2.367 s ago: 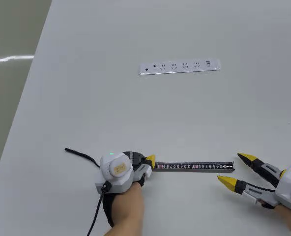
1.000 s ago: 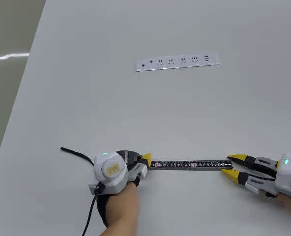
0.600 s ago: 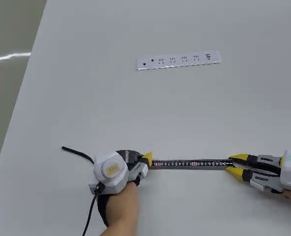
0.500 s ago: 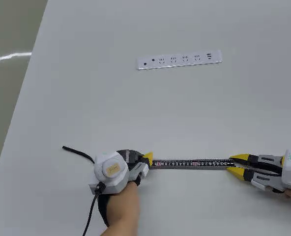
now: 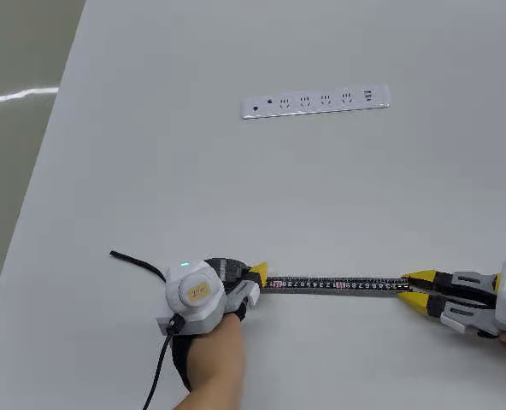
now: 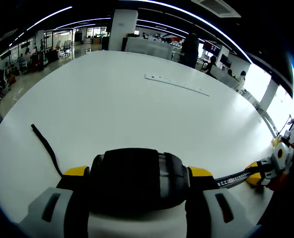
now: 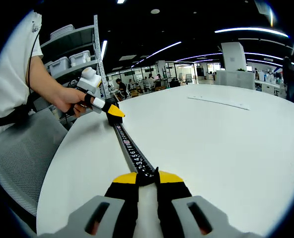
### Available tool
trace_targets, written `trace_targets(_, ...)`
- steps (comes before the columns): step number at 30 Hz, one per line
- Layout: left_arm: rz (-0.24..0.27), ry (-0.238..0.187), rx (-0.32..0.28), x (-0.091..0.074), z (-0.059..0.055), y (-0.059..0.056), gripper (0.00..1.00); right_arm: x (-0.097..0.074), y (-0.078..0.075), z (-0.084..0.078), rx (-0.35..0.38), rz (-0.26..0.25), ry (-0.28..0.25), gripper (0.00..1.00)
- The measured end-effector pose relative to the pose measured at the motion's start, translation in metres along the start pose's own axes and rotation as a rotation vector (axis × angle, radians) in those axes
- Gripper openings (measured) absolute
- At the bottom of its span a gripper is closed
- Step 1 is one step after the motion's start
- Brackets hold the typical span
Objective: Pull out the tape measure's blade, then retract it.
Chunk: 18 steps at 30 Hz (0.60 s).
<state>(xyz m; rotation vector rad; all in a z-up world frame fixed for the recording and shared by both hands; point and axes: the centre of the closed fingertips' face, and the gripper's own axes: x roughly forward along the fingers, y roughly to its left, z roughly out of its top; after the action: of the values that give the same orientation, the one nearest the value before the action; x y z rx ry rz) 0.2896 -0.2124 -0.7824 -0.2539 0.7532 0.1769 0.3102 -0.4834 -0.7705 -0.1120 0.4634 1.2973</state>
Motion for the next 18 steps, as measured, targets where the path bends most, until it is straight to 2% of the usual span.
trace_targets(8,0.005,0.021,-0.009,0.0,-0.001,0.001,0.76,0.004,0.003,0.0,-0.014,0.008,-0.003,0.12)
trace_targets(18,-0.002,0.023,-0.007,0.0,-0.002,0.0,0.75,0.012,0.007,0.0,-0.035,0.017,0.0,0.12)
